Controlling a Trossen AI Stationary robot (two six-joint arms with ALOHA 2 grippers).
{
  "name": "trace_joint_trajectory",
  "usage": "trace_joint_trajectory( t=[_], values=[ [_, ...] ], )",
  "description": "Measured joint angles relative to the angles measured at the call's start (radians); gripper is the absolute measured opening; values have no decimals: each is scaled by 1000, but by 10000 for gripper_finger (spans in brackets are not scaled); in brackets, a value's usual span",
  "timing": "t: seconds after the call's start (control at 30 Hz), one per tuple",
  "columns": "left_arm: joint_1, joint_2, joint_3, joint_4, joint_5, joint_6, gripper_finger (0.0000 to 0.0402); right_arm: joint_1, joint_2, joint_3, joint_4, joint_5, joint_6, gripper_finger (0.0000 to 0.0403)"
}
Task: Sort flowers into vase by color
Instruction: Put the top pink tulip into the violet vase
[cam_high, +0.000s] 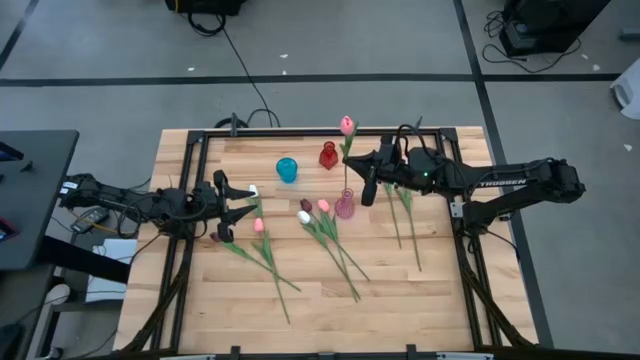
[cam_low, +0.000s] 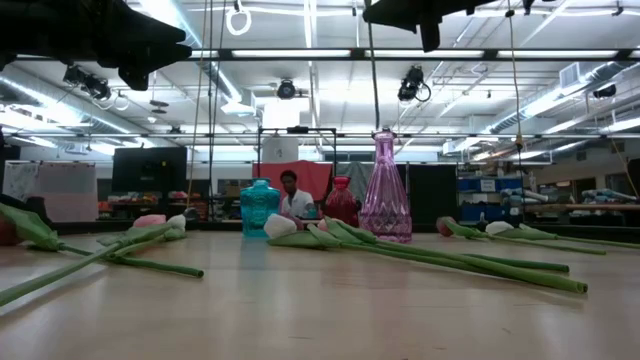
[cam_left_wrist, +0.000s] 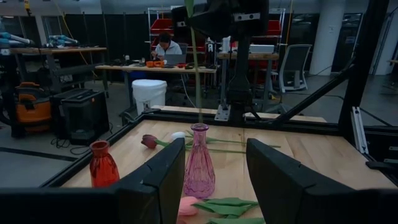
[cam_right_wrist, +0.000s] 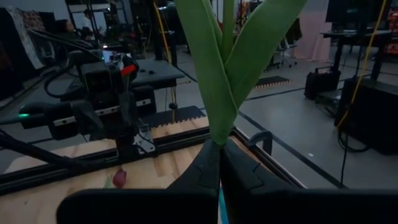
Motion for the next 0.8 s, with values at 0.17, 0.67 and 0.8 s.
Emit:
trace_joint_trajectory(
  t=[0.17, 0.67, 0.8],
  values=[
    [0, 0, 0, 0, 0, 0, 176, 0, 0, 0, -12, 0, -18, 11],
    [0, 0, 0, 0, 0, 0, 176, 0, 24, -19, -69, 0, -2, 14],
    [0, 0, 0, 1, 0, 0, 176, 0, 54, -49, -65, 21, 55, 29]
  ],
)
